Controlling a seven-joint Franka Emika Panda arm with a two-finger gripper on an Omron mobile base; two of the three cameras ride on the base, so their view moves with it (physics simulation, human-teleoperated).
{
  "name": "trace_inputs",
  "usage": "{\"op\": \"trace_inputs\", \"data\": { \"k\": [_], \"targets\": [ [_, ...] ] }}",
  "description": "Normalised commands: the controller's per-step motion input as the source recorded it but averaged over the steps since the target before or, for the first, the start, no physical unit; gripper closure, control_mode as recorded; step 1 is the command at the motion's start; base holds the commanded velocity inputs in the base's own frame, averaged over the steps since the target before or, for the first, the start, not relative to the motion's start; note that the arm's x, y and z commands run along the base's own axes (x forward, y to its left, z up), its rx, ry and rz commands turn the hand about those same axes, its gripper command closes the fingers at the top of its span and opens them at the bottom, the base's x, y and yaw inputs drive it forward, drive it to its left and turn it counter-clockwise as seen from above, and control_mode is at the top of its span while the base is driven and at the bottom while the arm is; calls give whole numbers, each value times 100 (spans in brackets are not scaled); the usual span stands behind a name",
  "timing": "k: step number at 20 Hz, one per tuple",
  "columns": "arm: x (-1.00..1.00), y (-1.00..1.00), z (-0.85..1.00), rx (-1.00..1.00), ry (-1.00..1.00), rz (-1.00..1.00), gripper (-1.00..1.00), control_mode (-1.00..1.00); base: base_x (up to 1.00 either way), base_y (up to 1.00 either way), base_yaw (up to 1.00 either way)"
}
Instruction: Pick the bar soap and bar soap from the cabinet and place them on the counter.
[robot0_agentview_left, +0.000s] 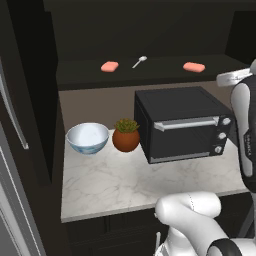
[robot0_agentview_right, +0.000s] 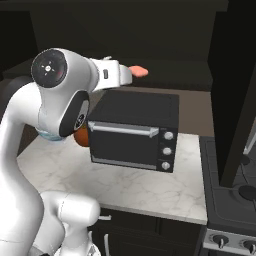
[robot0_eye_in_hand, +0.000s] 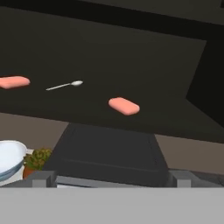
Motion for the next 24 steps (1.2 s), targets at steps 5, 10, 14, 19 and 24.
{"op": "trace_inputs", "data": {
  "k": [5,10,14,19,24],
  "targets": [
    [19,7,0,0,0,0,-100,-100,0,0,0],
    [19,0,0,0,0,-1,-100,-100,0,0,0],
    [25,0,0,0,0,-2,-100,-100,0,0,0],
    [26,0,0,0,1,0,-100,-100,0,0,0],
    [27,0,0,0,3,0,-100,-100,0,0,0]
  ]
}}
